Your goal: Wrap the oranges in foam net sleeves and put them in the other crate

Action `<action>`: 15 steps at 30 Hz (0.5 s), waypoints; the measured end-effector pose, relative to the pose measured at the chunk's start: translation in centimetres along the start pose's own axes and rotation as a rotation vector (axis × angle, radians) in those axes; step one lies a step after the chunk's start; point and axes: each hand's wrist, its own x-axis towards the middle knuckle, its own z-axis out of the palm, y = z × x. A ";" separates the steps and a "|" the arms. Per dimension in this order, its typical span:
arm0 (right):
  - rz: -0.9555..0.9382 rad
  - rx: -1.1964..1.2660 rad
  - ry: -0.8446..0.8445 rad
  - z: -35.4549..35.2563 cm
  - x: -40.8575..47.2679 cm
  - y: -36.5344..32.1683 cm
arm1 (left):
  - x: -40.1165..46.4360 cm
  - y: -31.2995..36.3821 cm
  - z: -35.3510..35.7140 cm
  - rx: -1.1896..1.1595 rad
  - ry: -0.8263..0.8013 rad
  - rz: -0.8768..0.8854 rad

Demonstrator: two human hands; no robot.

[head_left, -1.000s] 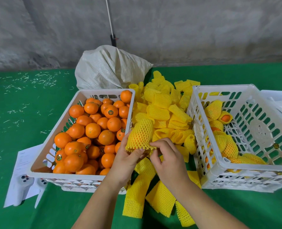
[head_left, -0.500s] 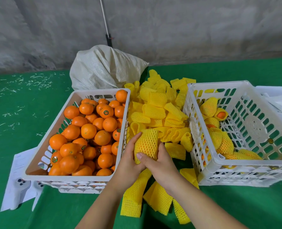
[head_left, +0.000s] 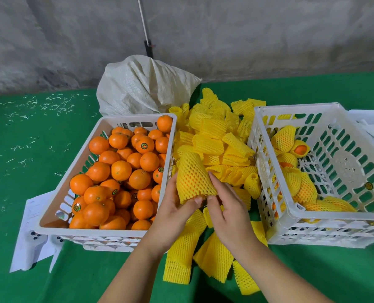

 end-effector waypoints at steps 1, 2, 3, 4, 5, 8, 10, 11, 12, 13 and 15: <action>-0.036 -0.038 0.041 -0.1 0.0 0.2 | 0.0 0.0 0.1 0.012 0.033 0.030; -0.068 -0.072 0.083 -0.1 0.0 0.3 | 0.0 0.0 0.2 0.014 0.067 0.054; -0.102 -0.109 0.116 -0.1 -0.1 0.4 | 0.0 0.0 0.3 0.009 0.101 0.075; -0.145 -0.149 0.134 -0.1 -0.2 0.5 | 0.1 -0.1 0.4 0.005 0.137 0.092; -0.181 -0.184 0.132 0.0 -0.5 0.6 | 0.1 -0.1 0.6 0.009 0.178 0.105; -0.156 -0.121 0.073 0.0 -1.3 0.5 | 0.3 -0.6 0.5 0.083 0.276 0.144; 0.066 0.103 0.037 -0.2 -1.4 -0.6 | 0.4 -0.6 0.3 0.143 0.284 0.163; 0.197 0.262 0.002 -0.3 -1.2 -1.2 | 0.4 -0.5 0.2 0.169 0.263 0.166; 0.310 0.394 -0.039 -0.3 -0.8 -1.6 | 0.5 -0.4 0.4 0.205 0.226 0.176; 0.373 0.462 -0.072 -0.1 -0.3 -1.9 | 0.5 -0.3 0.7 0.260 0.187 0.198; 0.413 0.483 -0.090 0.3 0.3 -2.3 | 0.3 0.0 1.9 0.379 0.116 0.237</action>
